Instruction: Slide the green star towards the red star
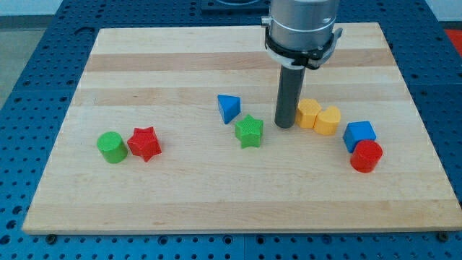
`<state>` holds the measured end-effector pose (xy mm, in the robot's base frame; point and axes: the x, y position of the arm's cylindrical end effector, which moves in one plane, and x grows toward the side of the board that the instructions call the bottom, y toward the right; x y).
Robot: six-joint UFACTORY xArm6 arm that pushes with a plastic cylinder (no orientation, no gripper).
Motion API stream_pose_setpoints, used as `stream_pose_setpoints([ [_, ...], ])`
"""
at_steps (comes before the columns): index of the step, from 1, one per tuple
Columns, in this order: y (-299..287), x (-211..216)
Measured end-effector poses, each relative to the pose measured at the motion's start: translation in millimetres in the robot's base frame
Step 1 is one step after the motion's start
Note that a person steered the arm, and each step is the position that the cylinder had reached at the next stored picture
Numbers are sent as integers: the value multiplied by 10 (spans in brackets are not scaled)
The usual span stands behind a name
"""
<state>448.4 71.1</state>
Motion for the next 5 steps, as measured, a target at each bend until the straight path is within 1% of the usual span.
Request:
stream_pose_setpoints([
  [1, -125, 70],
  [2, -386, 154],
  [3, -830, 160],
  [4, -1125, 168],
  [5, -983, 169],
])
